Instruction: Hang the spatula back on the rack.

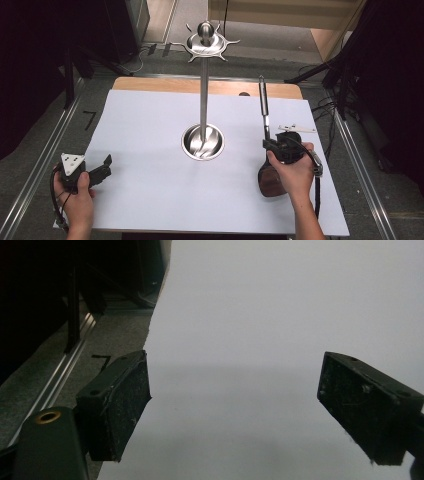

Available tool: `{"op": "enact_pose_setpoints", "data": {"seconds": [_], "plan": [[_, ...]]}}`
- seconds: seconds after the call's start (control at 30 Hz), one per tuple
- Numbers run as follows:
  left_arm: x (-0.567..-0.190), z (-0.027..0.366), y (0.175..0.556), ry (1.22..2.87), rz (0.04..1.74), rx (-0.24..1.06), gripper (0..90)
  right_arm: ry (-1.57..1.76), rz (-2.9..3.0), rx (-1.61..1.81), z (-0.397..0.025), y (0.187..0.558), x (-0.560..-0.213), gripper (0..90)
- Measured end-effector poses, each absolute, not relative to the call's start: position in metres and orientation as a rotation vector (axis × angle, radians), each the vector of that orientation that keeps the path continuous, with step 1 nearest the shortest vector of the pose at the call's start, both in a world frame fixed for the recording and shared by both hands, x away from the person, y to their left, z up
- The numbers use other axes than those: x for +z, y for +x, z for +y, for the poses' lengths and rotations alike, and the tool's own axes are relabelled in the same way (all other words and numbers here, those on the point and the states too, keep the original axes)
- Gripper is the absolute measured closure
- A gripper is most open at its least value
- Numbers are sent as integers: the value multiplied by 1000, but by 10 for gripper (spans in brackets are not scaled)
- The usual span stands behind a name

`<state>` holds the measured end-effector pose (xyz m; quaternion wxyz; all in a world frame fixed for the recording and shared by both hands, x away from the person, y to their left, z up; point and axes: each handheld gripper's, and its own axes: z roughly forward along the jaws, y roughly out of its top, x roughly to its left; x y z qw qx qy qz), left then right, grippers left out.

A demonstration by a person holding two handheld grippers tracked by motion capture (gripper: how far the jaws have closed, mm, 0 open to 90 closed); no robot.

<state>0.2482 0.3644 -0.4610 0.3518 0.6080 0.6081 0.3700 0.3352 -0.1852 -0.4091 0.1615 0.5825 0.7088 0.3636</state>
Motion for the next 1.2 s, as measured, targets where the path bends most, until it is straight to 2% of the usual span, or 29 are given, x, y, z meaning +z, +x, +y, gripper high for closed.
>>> {"op": "enact_pose_setpoints", "data": {"seconds": [0.6,1.2], "plan": [[-461,364,249,1578,1577,962,147,1450,1846,1351,-195,304,-408,766],[-461,364,249,1580,1576,959,147,1163,1797,1442,-165,277,-405,766]]}}
